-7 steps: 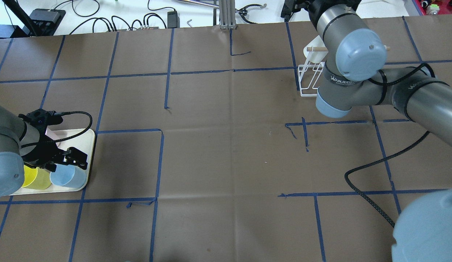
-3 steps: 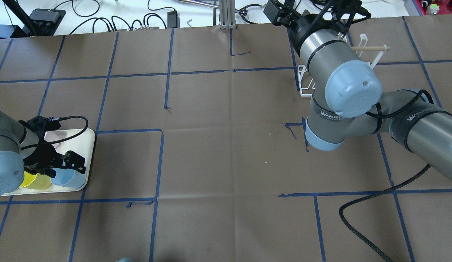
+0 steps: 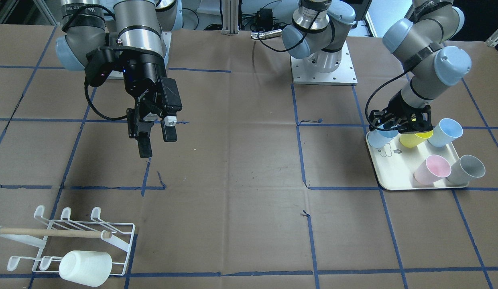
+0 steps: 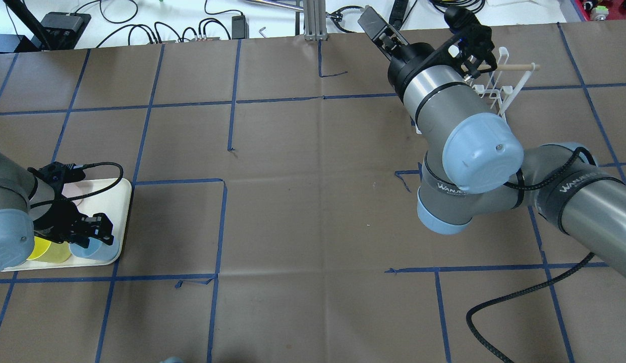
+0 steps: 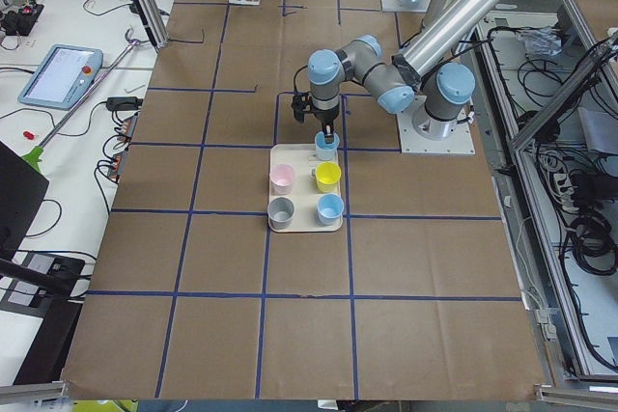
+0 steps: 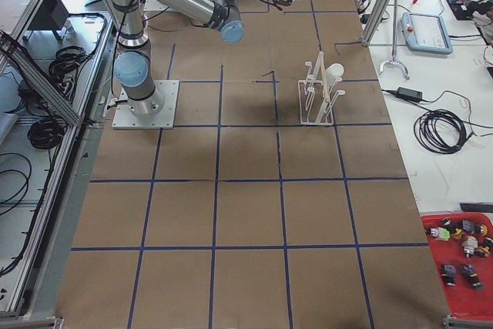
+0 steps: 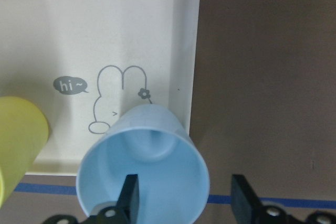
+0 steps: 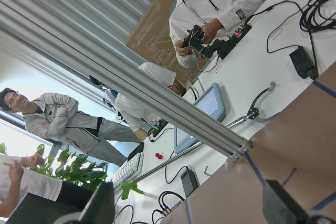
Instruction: Transfer IKEA cup to right arm and place on rack
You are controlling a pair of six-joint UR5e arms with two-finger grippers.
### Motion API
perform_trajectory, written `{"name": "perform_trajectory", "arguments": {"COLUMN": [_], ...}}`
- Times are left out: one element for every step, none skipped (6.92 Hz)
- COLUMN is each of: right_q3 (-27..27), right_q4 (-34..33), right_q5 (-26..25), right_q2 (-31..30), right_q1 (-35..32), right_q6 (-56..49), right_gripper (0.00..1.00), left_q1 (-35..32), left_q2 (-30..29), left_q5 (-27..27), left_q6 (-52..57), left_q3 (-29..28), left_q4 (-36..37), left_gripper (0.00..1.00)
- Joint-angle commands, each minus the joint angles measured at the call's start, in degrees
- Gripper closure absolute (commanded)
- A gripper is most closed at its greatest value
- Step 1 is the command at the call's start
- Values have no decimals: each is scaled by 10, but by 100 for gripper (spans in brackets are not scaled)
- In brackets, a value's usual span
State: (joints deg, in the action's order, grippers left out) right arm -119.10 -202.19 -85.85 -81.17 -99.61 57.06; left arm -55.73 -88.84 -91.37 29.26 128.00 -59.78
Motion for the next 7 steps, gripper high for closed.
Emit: {"name": "perform_trajectory", "arguments": {"right_q3": [-33,-46,-60,-69,-72,-72,-73], "right_q4": [0,0,-1,-20,-50,-51,-51], "right_q5": [38,38,38,38,38,38,38], "right_q2": [-23,-40,-53,-57,-53,-54,-54], "right_q1": [-1,-1,-1,-1,-3,-3,-3], "right_q6": [168,196,204,205,206,206,206], "right_gripper": [0,0,0,0,0,0,0], "left_q1": [0,0,0,-9,-30,-66,-104], "left_q2": [-1,-1,-1,4,5,4,-5], "left_q5": [1,3,3,6,7,3,2], "left_q6": [2,0,0,-2,-3,-6,-22], "left_q3": [-1,-5,-9,-22,-69,-157,-269], "left_q4": [-1,-1,2,-4,-42,-133,-240], "left_gripper": [96,100,100,100,100,100,100]}}
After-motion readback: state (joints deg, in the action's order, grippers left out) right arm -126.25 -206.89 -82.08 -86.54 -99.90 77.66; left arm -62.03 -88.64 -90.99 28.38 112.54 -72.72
